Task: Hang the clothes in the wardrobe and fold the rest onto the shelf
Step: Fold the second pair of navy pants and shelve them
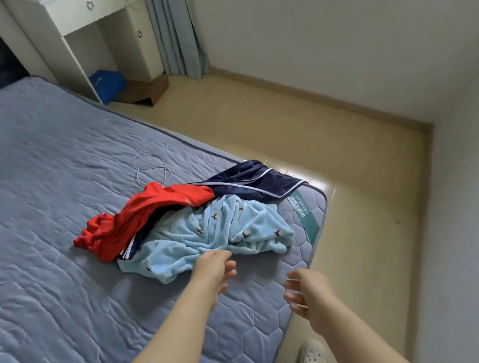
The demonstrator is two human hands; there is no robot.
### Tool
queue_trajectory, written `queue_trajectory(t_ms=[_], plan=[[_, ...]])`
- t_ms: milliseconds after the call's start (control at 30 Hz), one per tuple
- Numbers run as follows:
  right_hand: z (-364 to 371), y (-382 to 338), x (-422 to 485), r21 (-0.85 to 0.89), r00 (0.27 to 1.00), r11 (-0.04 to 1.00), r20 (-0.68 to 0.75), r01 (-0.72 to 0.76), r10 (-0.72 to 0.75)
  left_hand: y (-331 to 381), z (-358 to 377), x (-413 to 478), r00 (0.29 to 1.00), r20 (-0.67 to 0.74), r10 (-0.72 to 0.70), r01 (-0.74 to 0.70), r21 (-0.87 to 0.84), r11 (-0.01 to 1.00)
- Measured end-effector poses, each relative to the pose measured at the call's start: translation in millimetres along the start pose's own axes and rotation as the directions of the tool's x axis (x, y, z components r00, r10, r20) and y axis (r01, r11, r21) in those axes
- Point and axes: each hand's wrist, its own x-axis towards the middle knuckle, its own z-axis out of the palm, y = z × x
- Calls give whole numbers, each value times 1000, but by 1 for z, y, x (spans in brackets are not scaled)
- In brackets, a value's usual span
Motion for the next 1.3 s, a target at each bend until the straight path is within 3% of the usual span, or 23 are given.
queue_trajectory(t_ms=[267,433,567,733,867,933,1000,1100,1233,1300], plan=[[49,-95,123,-324,989,946,138,4,43,37,23,120,960,-228,-161,138,-110,984],[87,-160,224,-592,972,803,220,66,82,59,50,206,913,-273,-302,240,-240,941],[134,-188,300,-773,951,596,304,218,46,65,61,272,896,-306,-321,237,-281,930],[189,-208,383,-829,897,350,431,437,-101,61,66,349,895,-356,-267,202,-209,957],[215,-206,441,-868,850,39,474,495,-229,45,68,398,892,-392,-224,181,-143,973],[222,-205,463,-870,828,-50,484,491,-282,37,69,414,900,-366,-236,191,-157,969],[227,-202,483,-889,859,-45,453,456,-238,28,67,422,902,-363,-234,182,-173,968],[222,-194,496,-873,880,120,462,473,-109,15,66,421,915,-305,-265,200,-230,952],[218,-185,476,-724,736,133,663,677,-138,13,54,400,913,-198,-356,257,-399,880],[220,-187,453,-647,681,225,719,729,-139,21,52,394,909,-229,-348,221,-442,869]])
